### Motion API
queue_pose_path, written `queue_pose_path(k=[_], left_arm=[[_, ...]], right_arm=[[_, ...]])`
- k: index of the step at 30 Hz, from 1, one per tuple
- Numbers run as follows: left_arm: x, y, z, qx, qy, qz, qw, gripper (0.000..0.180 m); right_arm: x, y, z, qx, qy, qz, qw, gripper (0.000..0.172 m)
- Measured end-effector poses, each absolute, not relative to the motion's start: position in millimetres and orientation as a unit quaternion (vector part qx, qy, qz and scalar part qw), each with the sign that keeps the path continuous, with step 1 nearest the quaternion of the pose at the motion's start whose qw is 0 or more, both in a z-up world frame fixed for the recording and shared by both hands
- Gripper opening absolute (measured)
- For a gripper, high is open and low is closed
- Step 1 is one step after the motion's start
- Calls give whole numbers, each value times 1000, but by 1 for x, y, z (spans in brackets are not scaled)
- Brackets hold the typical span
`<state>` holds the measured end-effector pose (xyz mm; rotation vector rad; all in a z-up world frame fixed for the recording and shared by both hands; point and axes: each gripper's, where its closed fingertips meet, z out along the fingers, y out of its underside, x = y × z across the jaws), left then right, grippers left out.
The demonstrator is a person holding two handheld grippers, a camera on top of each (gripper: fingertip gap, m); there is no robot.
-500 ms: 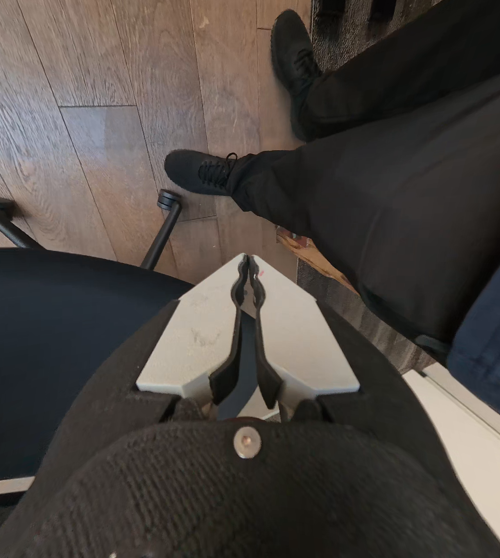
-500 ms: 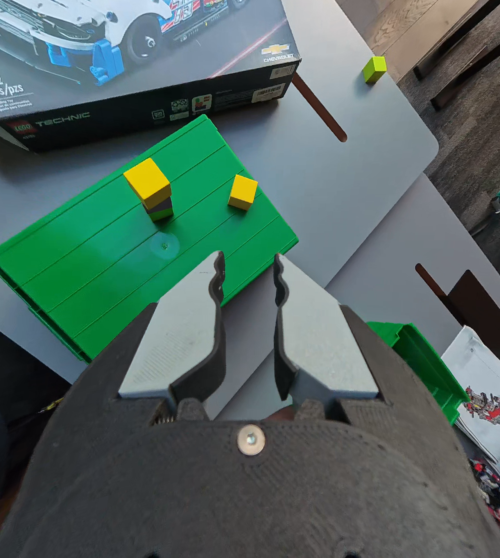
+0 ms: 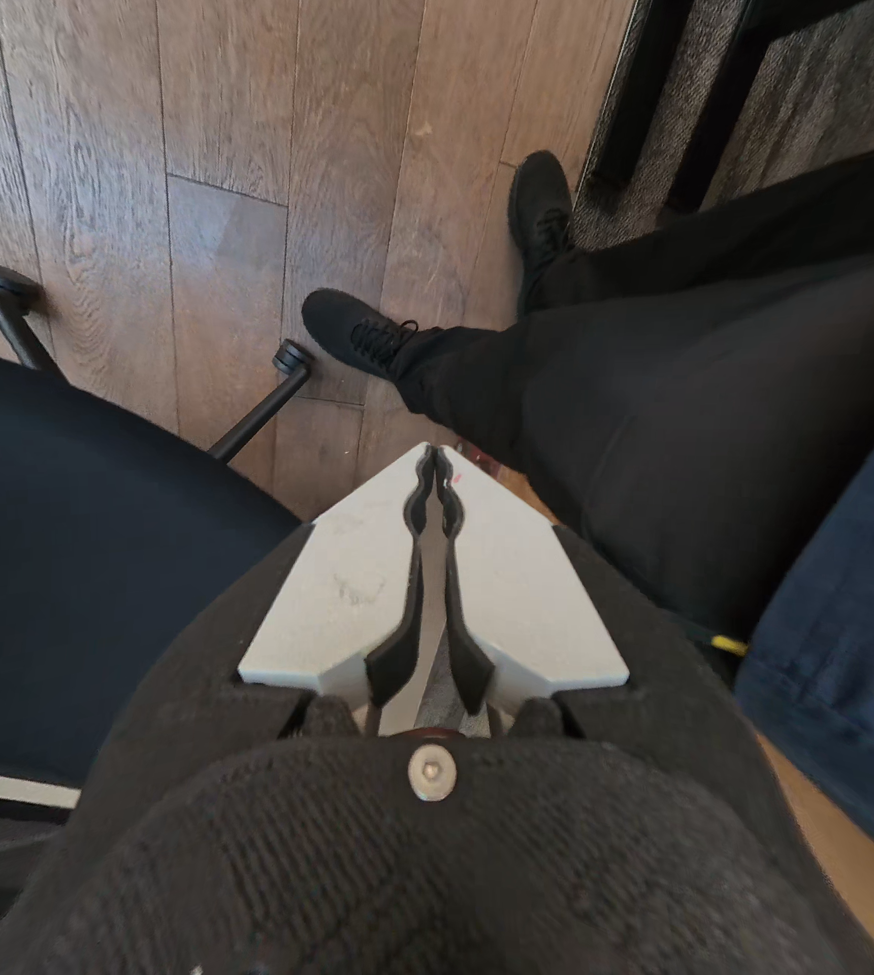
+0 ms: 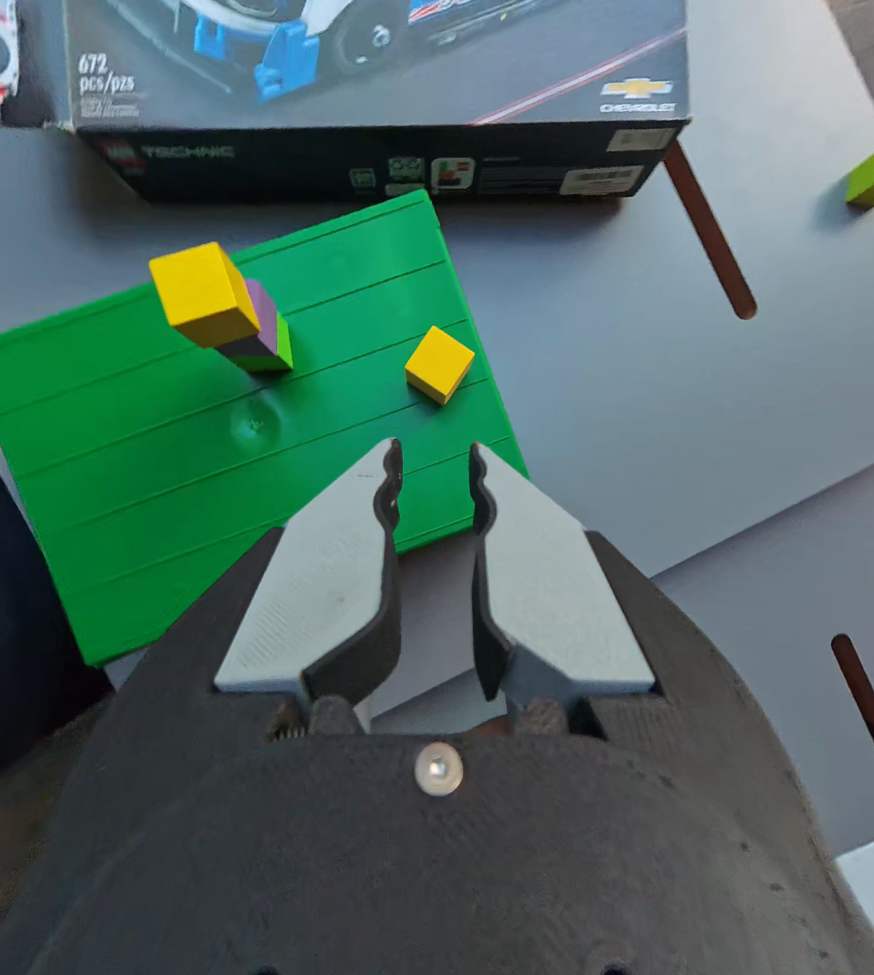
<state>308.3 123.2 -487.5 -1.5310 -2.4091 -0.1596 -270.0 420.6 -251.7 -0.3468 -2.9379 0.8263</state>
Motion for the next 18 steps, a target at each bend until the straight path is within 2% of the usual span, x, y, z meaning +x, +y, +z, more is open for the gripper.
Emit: queue_pose_path(k=[6, 9, 13, 18], left_arm=[[254, 159, -456, -542, -822, -47, 169, 0], [227, 188, -438, -559, -796, -57, 225, 0], [199, 206, -421, -557, -789, -49, 254, 0], [110, 227, -368, -605, -720, 8, 339, 0]], right_arm=[[-271, 422, -273, 10, -969, 247, -17, 25], [-266, 415, -275, 41, -967, 247, -53, 31], [-245, 393, -258, 77, -949, 290, -93, 33], [-207, 377, -262, 79, -937, 318, -122, 34]])
